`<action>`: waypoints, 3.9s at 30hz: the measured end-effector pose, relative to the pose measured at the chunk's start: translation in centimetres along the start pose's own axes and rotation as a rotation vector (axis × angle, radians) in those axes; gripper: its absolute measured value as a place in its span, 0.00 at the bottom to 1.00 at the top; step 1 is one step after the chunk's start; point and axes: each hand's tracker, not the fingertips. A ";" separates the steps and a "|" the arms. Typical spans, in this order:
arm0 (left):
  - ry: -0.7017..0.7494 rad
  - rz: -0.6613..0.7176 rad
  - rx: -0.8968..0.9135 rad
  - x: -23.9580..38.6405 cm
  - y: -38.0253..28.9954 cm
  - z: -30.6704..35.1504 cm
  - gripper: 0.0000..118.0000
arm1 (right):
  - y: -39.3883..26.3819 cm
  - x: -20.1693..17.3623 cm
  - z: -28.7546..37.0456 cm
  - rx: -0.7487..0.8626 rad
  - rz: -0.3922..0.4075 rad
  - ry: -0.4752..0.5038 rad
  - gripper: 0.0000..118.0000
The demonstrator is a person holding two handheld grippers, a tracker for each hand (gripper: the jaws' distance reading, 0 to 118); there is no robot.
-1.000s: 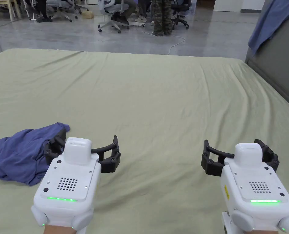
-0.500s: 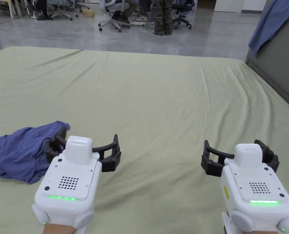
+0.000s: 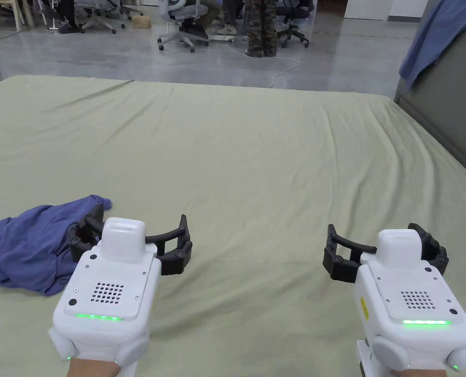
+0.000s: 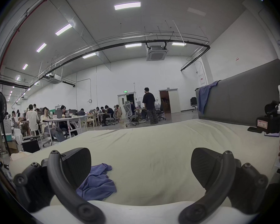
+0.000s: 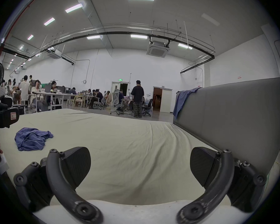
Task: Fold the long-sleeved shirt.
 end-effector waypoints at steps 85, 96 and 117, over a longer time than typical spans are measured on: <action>0.443 -0.021 -0.141 -19.7 2.8 10.7 0.00 | 7.5 -26.0 -0.3 0.036 -0.061 0.443 0.00; 0.246 0.372 -0.665 -25.3 -3.8 -2.2 1.00 | 7.4 -28.0 -0.5 -0.016 -0.077 0.519 0.00; 0.183 0.363 -0.761 -24.0 -3.9 -13.9 0.11 | 4.9 -22.8 -4.7 -0.197 -0.109 0.431 0.00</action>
